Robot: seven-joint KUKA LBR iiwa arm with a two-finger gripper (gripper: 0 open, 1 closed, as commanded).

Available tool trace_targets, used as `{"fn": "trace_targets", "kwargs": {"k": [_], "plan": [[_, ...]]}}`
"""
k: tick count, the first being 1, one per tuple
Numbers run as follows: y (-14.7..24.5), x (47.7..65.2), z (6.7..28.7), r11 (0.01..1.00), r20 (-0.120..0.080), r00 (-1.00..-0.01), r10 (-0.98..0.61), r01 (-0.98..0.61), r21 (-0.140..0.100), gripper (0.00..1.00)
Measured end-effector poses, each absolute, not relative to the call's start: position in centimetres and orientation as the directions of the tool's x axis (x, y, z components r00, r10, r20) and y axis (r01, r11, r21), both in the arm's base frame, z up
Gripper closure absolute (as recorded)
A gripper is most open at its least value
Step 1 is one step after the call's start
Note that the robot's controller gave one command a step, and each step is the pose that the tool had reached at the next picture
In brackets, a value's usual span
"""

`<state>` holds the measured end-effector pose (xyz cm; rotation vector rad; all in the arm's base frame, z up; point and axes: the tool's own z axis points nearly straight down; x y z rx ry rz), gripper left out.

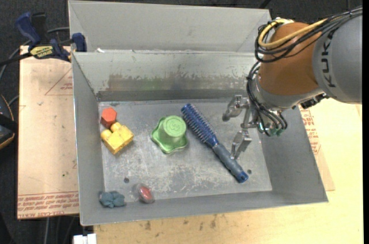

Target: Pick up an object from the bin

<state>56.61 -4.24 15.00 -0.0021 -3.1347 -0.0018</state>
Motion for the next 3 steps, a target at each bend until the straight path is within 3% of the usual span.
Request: {"fn": "trace_targets", "kwargs": {"k": [1, 2, 3], "plan": [[-0.7, 60.2, 7.2, 1.000, -0.005, -1.000, 0.030, 0.030, 0.001, 0.00], [-0.8, 60.4, 7.7, 1.000, -0.011, -0.999, 0.030, 0.030, 0.001, 1.00], [-3.1, 61.3, 24.4, 0.999, -0.011, -0.999, -0.036, -0.036, -0.001, 1.00]]}}
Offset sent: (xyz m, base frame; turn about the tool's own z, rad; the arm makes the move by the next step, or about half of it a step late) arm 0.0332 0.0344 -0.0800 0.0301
